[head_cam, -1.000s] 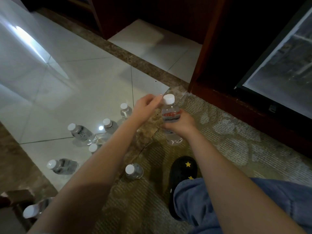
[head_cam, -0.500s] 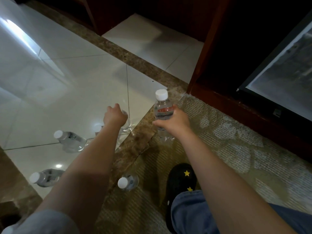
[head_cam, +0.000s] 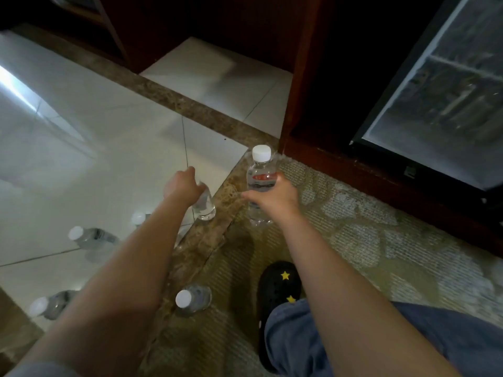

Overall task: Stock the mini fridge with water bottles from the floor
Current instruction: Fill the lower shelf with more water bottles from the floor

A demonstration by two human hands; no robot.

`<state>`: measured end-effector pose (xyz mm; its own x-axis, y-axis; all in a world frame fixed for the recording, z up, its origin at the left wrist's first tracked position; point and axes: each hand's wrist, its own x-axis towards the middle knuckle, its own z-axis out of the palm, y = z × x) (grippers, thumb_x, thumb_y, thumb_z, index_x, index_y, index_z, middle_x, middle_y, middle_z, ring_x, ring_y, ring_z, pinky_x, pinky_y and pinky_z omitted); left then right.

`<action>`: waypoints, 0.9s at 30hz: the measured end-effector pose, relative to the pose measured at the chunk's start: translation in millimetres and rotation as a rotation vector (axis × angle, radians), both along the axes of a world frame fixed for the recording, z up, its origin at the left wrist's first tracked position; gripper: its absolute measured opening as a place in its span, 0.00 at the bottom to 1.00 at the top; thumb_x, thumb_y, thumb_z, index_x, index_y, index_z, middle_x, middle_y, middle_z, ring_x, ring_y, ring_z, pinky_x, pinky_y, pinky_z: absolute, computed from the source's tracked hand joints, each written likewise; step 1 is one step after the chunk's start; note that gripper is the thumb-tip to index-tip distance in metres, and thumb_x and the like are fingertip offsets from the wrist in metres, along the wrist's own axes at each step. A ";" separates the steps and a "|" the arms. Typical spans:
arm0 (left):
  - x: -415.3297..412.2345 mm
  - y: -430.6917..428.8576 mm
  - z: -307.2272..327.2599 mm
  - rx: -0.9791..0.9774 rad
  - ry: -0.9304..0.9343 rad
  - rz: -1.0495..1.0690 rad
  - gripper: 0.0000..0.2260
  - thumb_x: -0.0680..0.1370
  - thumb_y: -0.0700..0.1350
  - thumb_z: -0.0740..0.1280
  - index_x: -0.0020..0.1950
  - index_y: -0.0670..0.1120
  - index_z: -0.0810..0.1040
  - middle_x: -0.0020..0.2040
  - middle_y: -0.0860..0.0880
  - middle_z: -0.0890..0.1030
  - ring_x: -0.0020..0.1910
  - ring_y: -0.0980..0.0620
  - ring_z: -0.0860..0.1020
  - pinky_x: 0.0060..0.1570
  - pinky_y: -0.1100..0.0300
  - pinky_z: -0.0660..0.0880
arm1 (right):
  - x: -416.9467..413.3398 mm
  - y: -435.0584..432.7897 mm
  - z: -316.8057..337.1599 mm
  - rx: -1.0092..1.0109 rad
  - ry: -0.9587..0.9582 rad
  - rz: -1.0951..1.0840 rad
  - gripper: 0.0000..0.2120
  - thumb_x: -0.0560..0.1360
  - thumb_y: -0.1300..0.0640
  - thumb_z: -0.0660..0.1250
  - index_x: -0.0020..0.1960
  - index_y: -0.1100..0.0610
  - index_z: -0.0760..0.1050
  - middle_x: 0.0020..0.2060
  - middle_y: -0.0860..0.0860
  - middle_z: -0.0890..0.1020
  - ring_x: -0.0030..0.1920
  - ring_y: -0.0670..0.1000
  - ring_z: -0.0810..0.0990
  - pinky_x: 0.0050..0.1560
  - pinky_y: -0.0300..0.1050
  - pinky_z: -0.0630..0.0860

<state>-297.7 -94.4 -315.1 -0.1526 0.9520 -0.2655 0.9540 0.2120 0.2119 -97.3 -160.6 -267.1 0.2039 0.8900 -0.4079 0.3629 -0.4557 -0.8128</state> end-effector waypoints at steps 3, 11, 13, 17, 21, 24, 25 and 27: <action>19.4 3.6 35.2 0.027 0.027 -0.140 0.18 0.78 0.52 0.63 0.61 0.41 0.70 0.54 0.40 0.77 0.53 0.41 0.76 0.43 0.54 0.70 | 11.9 -6.2 12.9 0.028 0.005 -0.080 0.28 0.64 0.51 0.78 0.61 0.53 0.73 0.56 0.51 0.80 0.58 0.53 0.78 0.55 0.46 0.72; 72.5 7.6 144.8 0.189 -0.057 -0.308 0.16 0.75 0.52 0.67 0.56 0.44 0.72 0.54 0.42 0.77 0.52 0.41 0.76 0.46 0.52 0.73 | 58.3 -10.2 88.9 0.181 -0.094 -0.179 0.28 0.64 0.50 0.78 0.59 0.55 0.71 0.52 0.51 0.78 0.53 0.52 0.78 0.51 0.46 0.75; 89.4 5.4 172.4 0.234 -0.052 -0.353 0.15 0.74 0.52 0.67 0.54 0.44 0.72 0.54 0.43 0.77 0.51 0.42 0.75 0.44 0.53 0.72 | 74.9 -12.9 113.1 0.233 -0.117 -0.203 0.29 0.64 0.51 0.78 0.59 0.55 0.71 0.53 0.51 0.79 0.55 0.53 0.78 0.53 0.47 0.75; 130.6 -3.5 226.3 0.306 -0.093 -0.413 0.17 0.76 0.51 0.66 0.59 0.43 0.71 0.56 0.42 0.76 0.51 0.43 0.74 0.46 0.53 0.72 | 115.7 -27.8 155.9 0.326 -0.139 -0.264 0.29 0.64 0.50 0.79 0.60 0.54 0.71 0.51 0.49 0.78 0.55 0.53 0.78 0.54 0.48 0.76; 176.4 -12.9 269.0 0.382 -0.163 -0.475 0.19 0.77 0.51 0.65 0.62 0.41 0.70 0.59 0.42 0.74 0.55 0.42 0.74 0.47 0.52 0.71 | 159.9 -49.8 185.4 0.380 -0.145 -0.304 0.29 0.64 0.50 0.78 0.61 0.54 0.71 0.53 0.50 0.79 0.55 0.52 0.78 0.56 0.53 0.78; 217.3 -20.1 287.3 0.433 -0.219 -0.529 0.19 0.77 0.52 0.64 0.62 0.41 0.70 0.59 0.42 0.74 0.52 0.45 0.74 0.44 0.54 0.69 | 191.6 -64.1 199.6 0.394 -0.181 -0.331 0.27 0.67 0.50 0.77 0.60 0.55 0.70 0.47 0.47 0.76 0.50 0.50 0.76 0.52 0.50 0.77; 231.1 -21.6 290.6 0.445 -0.237 -0.555 0.19 0.77 0.52 0.64 0.62 0.41 0.70 0.58 0.42 0.74 0.51 0.46 0.73 0.44 0.54 0.68 | 201.7 -67.1 201.7 0.402 -0.188 -0.353 0.26 0.66 0.50 0.77 0.59 0.54 0.70 0.46 0.46 0.75 0.50 0.49 0.76 0.52 0.49 0.77; 258.3 -22.5 292.9 0.458 -0.257 -0.607 0.19 0.77 0.51 0.65 0.64 0.42 0.70 0.60 0.42 0.74 0.53 0.45 0.74 0.45 0.55 0.69 | 221.6 -70.8 201.7 0.411 -0.187 -0.404 0.25 0.65 0.49 0.78 0.56 0.52 0.70 0.46 0.46 0.76 0.51 0.50 0.77 0.53 0.49 0.77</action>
<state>-39.4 -116.8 -22.2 0.4400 0.8719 0.2147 0.7845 -0.4896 0.3806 124.3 -231.4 -65.3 0.5934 0.8044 0.0279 0.3803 -0.2497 -0.8905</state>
